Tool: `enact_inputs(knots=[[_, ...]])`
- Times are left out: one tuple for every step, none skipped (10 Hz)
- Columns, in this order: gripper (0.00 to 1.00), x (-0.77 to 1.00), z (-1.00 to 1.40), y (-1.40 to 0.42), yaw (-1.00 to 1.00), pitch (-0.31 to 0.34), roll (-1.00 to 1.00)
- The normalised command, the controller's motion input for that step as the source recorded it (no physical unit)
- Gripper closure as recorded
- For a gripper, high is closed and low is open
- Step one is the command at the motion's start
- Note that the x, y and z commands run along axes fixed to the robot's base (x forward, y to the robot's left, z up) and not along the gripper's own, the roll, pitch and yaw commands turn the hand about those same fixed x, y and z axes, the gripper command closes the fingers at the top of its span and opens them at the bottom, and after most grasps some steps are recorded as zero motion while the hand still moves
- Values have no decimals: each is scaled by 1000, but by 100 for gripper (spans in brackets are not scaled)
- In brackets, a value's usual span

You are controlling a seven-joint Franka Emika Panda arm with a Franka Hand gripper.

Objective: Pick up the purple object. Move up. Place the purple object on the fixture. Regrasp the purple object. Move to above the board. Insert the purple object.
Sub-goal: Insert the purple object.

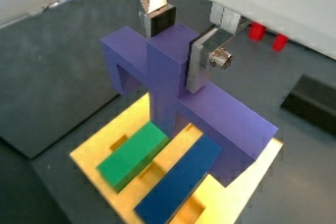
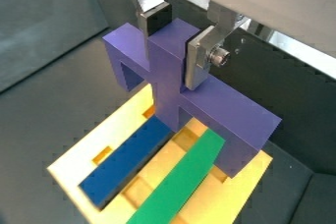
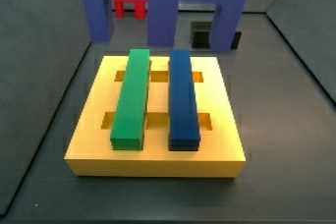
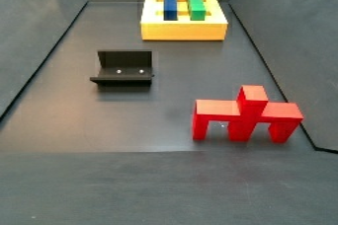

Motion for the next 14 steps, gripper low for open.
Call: enact_inputs(knots=[[100, -69, -929, -414, 0, -164, 0], [100, -23, -1000, -177, 0, -137, 31], [100, 0, -1000, 0, 0, -106, 60], [100, 0, -994, 0, 0, -136, 1], [100, 0, -803, -37, 0, -184, 0], [100, 71, -317, -106, 0, -120, 0], [100, 163, -97, -51, 0, -54, -23], [100, 14, -163, 0, 0, -44, 0], [100, -6, -154, 0, 0, -33, 0], [100, -49, 0, 0, 0, -23, 0], [100, 0, 271, 0, 0, -40, 0], [100, -94, 311, 0, 0, -83, 0], [100, -174, 66, 0, 0, -76, 0], [100, -151, -203, 0, 0, -89, 0]])
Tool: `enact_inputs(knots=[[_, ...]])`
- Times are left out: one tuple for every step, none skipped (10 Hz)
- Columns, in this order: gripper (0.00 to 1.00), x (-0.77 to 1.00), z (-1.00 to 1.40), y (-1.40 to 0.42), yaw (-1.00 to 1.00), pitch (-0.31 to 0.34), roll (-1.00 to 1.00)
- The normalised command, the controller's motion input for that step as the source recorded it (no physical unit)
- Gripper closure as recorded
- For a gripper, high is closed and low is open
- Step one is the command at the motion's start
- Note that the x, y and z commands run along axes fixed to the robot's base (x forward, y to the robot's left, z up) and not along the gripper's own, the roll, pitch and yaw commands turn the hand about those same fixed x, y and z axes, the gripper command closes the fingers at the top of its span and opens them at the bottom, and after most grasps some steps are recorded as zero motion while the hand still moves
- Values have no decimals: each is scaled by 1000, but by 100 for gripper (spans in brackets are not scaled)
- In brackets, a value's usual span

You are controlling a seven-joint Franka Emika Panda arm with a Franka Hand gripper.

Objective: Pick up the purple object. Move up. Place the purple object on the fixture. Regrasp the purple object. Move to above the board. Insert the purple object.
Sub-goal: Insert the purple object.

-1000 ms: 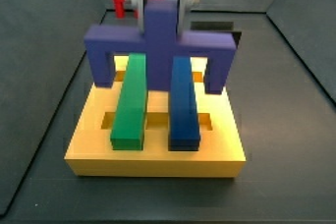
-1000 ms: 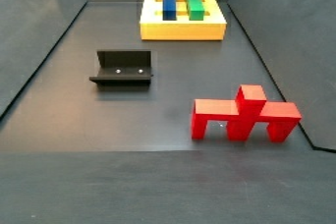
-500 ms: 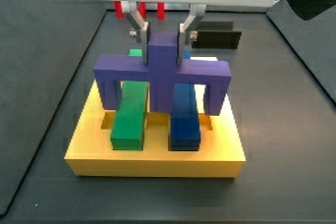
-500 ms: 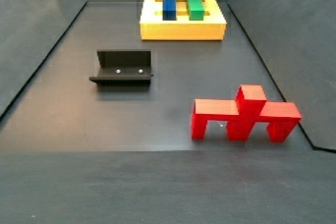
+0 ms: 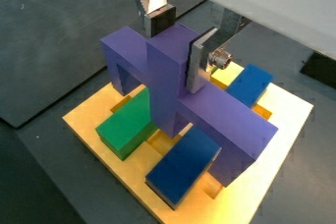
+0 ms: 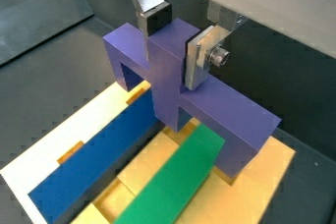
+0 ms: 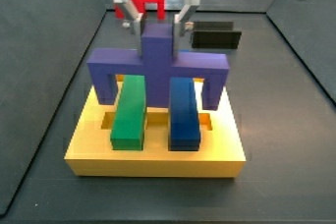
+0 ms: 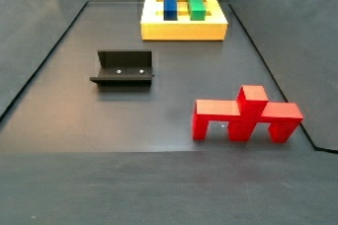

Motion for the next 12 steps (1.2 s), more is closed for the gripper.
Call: enact_inputs(knots=[[100, -123, -409, 0, 0, -93, 0], [100, 0, -249, -63, 6, -61, 0], [100, 0, -114, -66, 0, -13, 0], [100, 0, -106, -49, 0, -4, 0], [100, 0, -177, -77, 0, -10, 0], [100, 9, -134, -26, 0, 0, 13], [100, 109, -131, -86, 0, 0, 111], [100, 214, -97, -80, 0, 0, 106], [100, 209, -60, -29, 0, 0, 101], [100, 240, -91, -57, 0, 0, 126], [100, 189, -180, -6, 0, 0, 116], [100, 34, -214, 0, 0, 0, 103]])
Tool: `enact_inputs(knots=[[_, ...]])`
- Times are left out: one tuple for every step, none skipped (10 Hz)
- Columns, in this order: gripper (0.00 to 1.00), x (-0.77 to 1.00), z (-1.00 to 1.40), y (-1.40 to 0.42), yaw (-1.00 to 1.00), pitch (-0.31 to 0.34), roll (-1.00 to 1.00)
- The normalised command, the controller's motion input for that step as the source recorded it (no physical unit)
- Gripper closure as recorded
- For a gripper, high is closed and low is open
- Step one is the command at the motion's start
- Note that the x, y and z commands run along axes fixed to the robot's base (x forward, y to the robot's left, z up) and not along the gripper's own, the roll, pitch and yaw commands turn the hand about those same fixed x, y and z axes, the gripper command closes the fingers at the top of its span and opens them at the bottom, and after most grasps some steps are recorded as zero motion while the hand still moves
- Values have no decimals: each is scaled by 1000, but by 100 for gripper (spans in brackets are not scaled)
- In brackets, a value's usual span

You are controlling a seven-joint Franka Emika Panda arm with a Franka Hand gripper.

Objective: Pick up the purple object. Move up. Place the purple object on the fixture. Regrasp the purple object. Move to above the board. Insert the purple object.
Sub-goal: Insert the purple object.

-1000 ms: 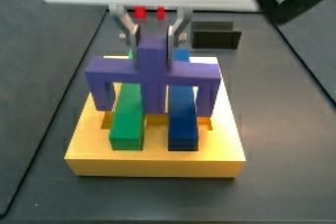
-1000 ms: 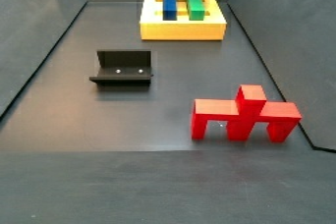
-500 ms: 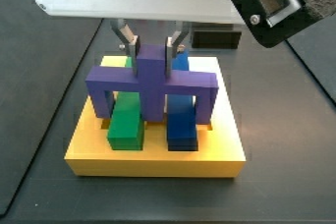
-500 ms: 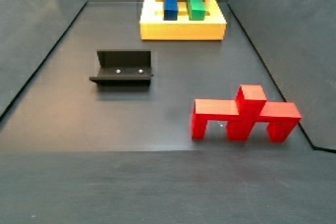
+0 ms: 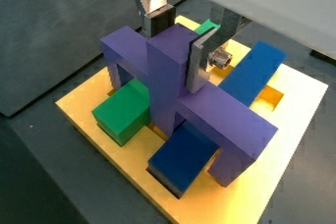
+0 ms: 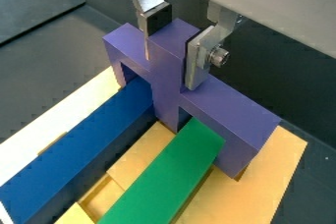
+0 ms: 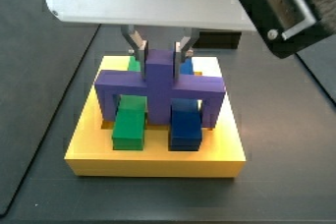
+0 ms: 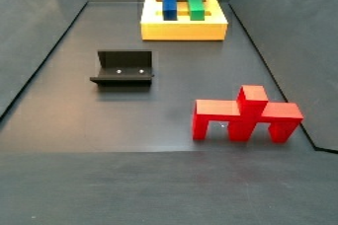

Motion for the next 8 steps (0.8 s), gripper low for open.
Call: enact_inputs(knots=[[100, 0, -203, 0, 23, 0, 144], [100, -77, -174, 0, 94, 0, 287], [100, -57, -91, -91, 166, 0, 387], [100, -17, -60, -100, 174, 0, 394], [100, -63, -66, -60, 194, 0, 369], [100, 0, -83, -54, 103, 0, 204], [100, 0, -51, 0, 0, 0, 0], [100, 0, 0, 0, 0, 0, -4]])
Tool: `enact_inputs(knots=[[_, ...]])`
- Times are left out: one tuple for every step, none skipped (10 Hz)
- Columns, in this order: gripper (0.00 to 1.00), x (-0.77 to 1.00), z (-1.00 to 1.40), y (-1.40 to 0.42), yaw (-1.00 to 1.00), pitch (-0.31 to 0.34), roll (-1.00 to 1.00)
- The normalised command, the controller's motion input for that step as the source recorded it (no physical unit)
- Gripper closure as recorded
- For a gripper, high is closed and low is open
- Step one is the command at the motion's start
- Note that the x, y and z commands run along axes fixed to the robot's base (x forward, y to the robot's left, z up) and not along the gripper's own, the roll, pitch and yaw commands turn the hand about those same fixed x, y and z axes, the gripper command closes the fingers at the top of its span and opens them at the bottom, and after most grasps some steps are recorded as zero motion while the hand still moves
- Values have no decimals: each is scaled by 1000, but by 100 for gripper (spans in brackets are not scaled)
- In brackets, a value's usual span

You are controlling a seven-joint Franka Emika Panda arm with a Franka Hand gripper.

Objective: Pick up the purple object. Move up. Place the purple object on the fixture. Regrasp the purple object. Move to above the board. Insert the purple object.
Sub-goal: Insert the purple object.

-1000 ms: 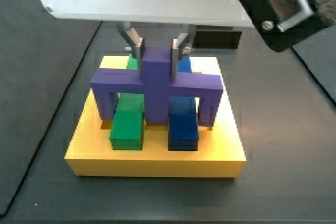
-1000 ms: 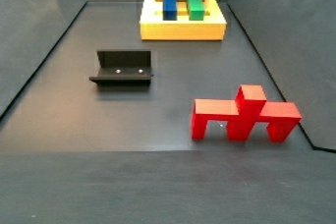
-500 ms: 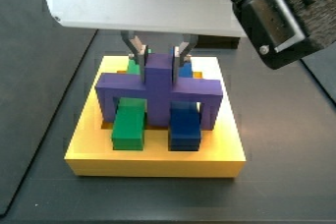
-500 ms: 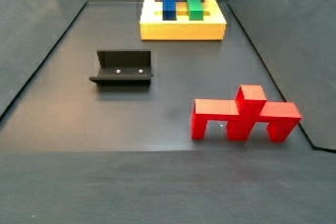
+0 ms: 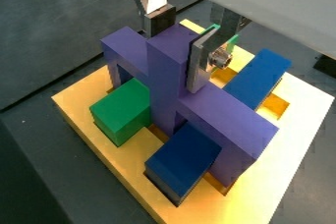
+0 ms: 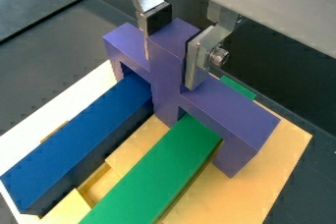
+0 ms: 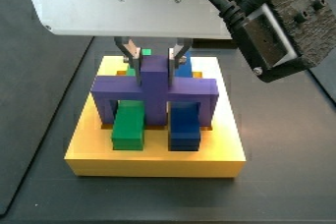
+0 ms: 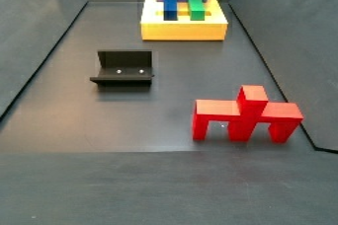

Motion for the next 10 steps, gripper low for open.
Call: enact_inputs(knots=[[100, -86, -89, -80, 0, 0, -141], [100, -46, -149, -209, 0, 0, -153], [100, -26, -200, -71, 0, 0, -146], [100, 0, -206, -34, 0, 16, -137], [100, 51, -303, -54, 0, 51, -153], [100, 77, -240, -109, 0, 63, -187], [100, 34, -186, -83, 0, 56, -181], [100, 71, -151, -57, 0, 59, -176], [100, 63, -80, -34, 0, 57, -173], [100, 0, -3, 0, 0, 21, -146]])
